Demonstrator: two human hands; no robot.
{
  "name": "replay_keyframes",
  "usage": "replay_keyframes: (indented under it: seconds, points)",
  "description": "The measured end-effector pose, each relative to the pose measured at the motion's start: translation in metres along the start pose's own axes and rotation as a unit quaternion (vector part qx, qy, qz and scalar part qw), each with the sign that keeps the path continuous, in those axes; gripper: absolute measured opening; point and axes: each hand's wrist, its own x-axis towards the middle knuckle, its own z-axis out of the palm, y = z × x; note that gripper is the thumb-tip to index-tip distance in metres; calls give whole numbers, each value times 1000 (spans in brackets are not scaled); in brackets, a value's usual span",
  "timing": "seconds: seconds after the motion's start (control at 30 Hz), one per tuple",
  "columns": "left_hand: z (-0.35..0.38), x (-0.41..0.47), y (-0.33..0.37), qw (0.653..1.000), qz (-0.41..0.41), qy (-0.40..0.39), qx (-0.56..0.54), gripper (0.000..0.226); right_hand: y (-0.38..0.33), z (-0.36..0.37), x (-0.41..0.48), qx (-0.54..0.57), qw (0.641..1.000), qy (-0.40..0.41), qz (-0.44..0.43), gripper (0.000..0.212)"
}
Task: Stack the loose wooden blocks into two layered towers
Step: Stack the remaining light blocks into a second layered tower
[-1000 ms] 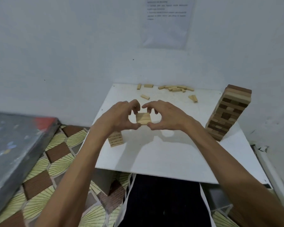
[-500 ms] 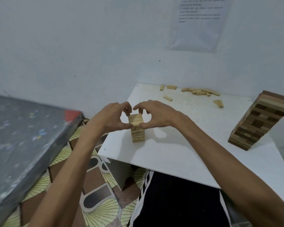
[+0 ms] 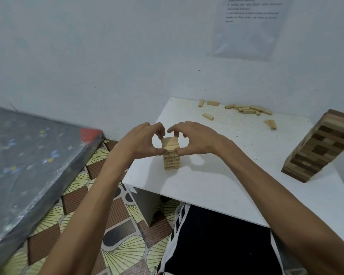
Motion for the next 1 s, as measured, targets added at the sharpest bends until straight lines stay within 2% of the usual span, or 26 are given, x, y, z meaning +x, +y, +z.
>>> replay_keyframes:
  seconds: [0.57,1.0]
  points:
    - [3,2,1,1000,-8,-22,-9,52,3,4,0,-1,1000,-12,8,65]
    - [10,-7,-7,997,-16,-46,-64,78,3,9,-3,27,999,-16,11,72]
